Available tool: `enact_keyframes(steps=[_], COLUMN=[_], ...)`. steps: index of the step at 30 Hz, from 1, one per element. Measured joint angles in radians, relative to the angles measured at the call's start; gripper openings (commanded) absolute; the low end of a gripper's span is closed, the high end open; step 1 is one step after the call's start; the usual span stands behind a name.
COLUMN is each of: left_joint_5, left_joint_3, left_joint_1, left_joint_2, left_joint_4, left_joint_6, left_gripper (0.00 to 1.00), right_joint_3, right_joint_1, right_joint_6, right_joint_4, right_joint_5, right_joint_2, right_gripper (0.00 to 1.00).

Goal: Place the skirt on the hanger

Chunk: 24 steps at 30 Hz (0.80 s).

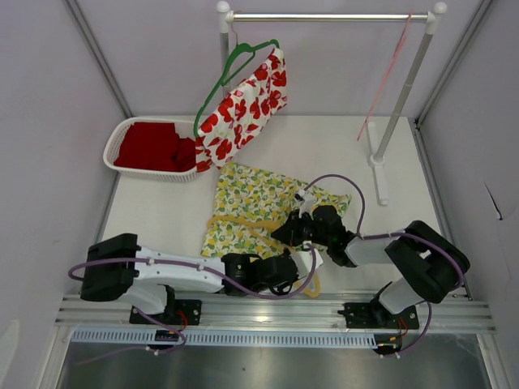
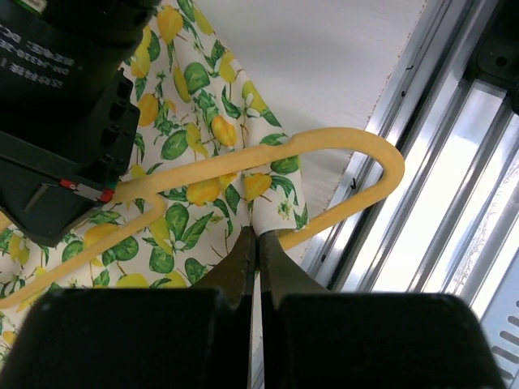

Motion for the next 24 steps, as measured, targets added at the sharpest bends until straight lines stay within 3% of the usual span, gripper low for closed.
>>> enact_keyframes(steps=[13,24], left_joint_5=[0.048,0.254], left_joint_3=[0.07,0.024], left_joint_1=[0.058,0.142], left_joint_2=[-0.03,0.005], left_joint_4=[-0.075,-0.046], left_joint_6=[0.015,-0.02], left_gripper=[0.0,0.0], right_joint_3=[0.041,0.043], right_joint_1=[0.032,0.048], right_joint_6=[-0.002,-0.003], right_joint_4=[-0.005,-0.002], right_joint_5=[0.022,0.053], right_joint_2=[0.037,0.069], right_gripper=[0.0,0.0])
